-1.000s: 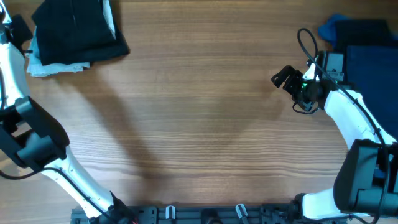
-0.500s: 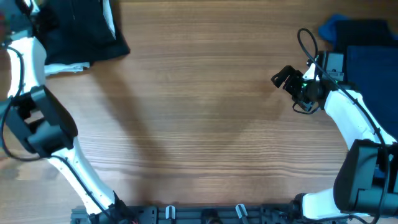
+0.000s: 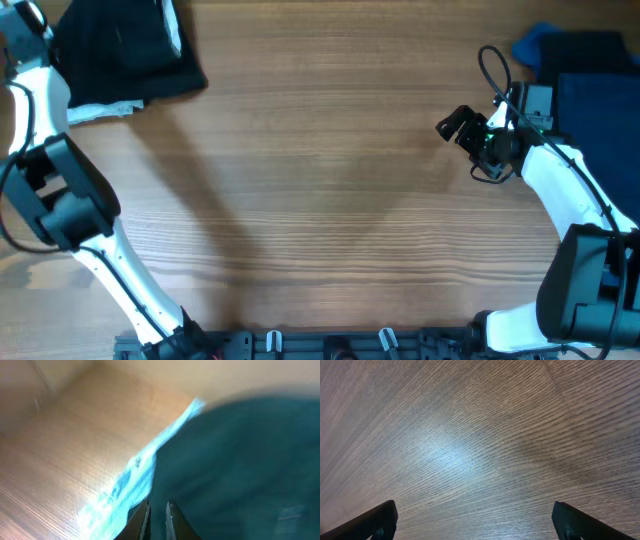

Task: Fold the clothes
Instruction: 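Press and place the trousers onto the light blue cloth with the left gripper, then release the trousers and pull the left gripper back toward the base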

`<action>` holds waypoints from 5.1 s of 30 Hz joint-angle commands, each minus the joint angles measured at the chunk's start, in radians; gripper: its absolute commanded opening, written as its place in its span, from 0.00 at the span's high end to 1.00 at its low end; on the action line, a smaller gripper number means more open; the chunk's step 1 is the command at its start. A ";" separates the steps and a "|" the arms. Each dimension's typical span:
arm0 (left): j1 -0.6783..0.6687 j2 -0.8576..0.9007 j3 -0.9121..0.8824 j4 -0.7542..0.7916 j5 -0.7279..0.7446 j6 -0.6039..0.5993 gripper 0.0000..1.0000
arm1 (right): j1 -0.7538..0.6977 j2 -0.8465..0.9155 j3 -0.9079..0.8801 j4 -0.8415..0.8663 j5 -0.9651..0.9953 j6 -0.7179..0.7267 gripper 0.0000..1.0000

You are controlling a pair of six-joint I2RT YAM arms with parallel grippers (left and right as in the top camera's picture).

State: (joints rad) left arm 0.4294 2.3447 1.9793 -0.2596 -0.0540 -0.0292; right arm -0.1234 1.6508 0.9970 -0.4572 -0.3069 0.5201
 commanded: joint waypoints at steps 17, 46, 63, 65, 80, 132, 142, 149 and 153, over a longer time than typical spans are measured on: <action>-0.011 0.237 0.003 0.238 0.008 -0.009 0.82 | 0.000 0.002 -0.006 0.002 -0.008 0.006 0.00; -0.209 0.051 0.004 0.189 0.057 -0.030 0.53 | 0.000 0.002 -0.006 0.002 -0.008 0.007 0.00; -0.126 0.325 0.072 0.469 0.004 0.058 0.47 | 0.000 0.002 -0.006 0.002 -0.008 0.007 0.00; -0.101 0.314 0.073 0.407 0.003 0.060 0.30 | 0.000 0.002 -0.006 0.002 -0.008 0.006 0.00; -0.041 0.277 0.072 0.420 0.015 0.074 0.22 | 0.000 0.002 -0.006 0.002 -0.008 0.007 0.00; -0.647 -1.578 -0.446 -1.033 0.280 -0.152 0.00 | 0.000 -0.690 -0.006 -0.243 -0.018 -0.151 0.00; -0.647 -1.547 -0.621 -0.928 0.282 -0.162 0.00 | 0.000 -1.200 -0.006 -0.528 0.058 -0.153 0.00; -0.647 -1.547 -0.621 -0.930 0.282 -0.162 0.00 | 0.000 -1.195 -0.006 -0.536 0.064 -0.152 0.00; -0.647 -1.547 -0.621 -0.930 0.282 -0.162 0.00 | 0.000 -1.195 -0.006 -0.539 0.064 -0.151 0.00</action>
State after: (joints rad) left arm -0.2108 0.7940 1.3621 -1.1889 0.2115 -0.1787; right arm -0.1234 0.4595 0.9916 -0.9916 -0.2607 0.3794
